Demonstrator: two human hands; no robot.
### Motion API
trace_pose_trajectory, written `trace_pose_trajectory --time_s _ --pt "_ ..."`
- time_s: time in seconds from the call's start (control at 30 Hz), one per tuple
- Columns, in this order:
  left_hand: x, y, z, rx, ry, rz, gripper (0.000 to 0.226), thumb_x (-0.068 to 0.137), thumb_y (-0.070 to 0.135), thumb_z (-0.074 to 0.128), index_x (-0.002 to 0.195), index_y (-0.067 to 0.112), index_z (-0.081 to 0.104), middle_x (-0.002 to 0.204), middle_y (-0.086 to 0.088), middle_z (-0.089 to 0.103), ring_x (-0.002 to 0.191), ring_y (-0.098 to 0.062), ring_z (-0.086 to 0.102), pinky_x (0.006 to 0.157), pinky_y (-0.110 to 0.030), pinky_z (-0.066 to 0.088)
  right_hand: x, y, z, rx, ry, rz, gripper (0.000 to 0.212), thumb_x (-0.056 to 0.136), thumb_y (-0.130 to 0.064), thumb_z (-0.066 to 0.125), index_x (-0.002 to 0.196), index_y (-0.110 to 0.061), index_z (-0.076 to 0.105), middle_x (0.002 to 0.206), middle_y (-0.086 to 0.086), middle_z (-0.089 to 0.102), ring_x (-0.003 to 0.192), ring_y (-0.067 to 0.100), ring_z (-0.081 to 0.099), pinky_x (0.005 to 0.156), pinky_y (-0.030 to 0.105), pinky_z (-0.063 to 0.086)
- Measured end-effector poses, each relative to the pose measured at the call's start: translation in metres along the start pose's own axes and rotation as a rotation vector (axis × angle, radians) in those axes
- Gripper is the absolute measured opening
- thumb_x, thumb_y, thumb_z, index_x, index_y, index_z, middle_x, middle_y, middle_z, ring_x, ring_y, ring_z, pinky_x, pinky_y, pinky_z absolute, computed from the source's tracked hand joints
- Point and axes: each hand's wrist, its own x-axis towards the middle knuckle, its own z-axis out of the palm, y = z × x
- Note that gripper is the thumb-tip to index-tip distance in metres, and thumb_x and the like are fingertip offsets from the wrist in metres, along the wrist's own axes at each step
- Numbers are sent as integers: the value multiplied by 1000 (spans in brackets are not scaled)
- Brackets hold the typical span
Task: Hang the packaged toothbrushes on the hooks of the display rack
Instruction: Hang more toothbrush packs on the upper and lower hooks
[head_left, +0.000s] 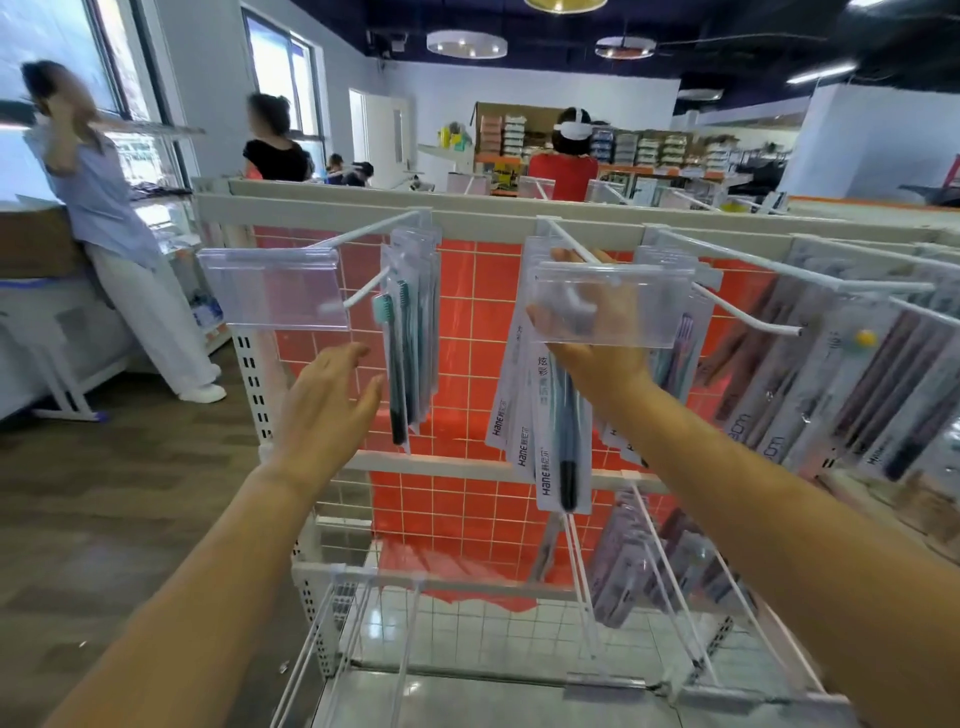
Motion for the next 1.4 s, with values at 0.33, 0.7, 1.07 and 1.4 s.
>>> trace_pose_trajectory --time_s 0.33,0.7,1.07,1.4 --pt "-6 -6 -5 8 -14 7 37 93 21 54 127 6 51 121 -12 58 109 -24 56 96 -38 45 -4 3 0 96 9 64 65 75 -47 59 122 -2 53 121 14 53 112 10 47 97 17 41" --pt "-21 0 -21 0 -78 37 41 94 26 51 131 8 47 128 -9 54 117 -24 51 98 -40 43 -24 -15 -20 -116 -23 104 66 76 -56 55 118 -5 58 117 12 52 111 20 46 95 21 35" --pt "-49 6 -47 26 -128 145 41 94 24 51 132 10 46 128 -10 54 119 -23 50 99 -36 40 -75 -45 -30 -348 -29 173 55 87 -12 60 138 -6 41 140 12 41 133 26 33 114 41 26" --pt "-70 -6 -72 79 -145 178 41 95 28 49 132 12 45 131 -9 53 118 -24 51 98 -40 44 -107 -94 -2 -236 -120 102 50 86 -3 59 134 -2 45 136 13 45 131 24 37 110 29 25"
